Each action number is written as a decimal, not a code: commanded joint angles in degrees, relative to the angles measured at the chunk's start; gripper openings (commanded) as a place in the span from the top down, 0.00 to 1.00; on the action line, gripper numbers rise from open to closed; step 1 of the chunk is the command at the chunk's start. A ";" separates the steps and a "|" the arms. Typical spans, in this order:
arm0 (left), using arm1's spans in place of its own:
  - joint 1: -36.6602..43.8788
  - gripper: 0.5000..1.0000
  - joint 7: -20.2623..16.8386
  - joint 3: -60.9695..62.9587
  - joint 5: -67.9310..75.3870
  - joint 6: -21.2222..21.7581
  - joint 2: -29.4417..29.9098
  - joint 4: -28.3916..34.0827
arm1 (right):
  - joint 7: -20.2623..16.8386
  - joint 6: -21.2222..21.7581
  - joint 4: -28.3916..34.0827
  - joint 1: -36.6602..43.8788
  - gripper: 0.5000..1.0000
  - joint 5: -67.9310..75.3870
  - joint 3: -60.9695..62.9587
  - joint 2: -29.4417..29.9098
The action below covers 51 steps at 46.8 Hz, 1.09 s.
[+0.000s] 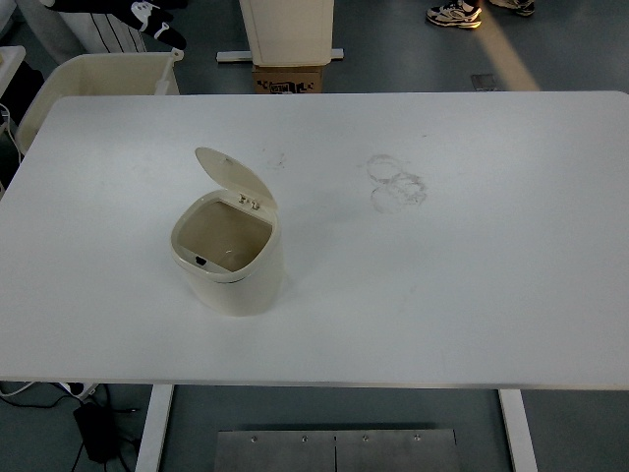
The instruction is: Open trash can
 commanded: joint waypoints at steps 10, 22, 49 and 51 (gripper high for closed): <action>4.52 0.00 -0.07 -7.52 -2.86 0.84 -4.16 9.71 | -0.02 0.00 0.09 -0.01 0.02 -0.01 0.09 0.00; 12.16 0.00 -6.40 -20.35 -4.54 0.84 -6.09 19.64 | -0.02 0.09 0.18 -0.27 0.02 0.08 0.09 0.00; 30.44 0.00 -11.15 -37.76 -9.81 2.42 -5.31 32.92 | -0.02 0.09 0.53 -1.15 0.02 0.08 0.09 0.00; 31.94 0.00 -11.67 -38.20 -11.12 2.51 -5.13 32.92 | -0.02 0.09 0.53 -1.15 0.02 0.08 0.09 0.00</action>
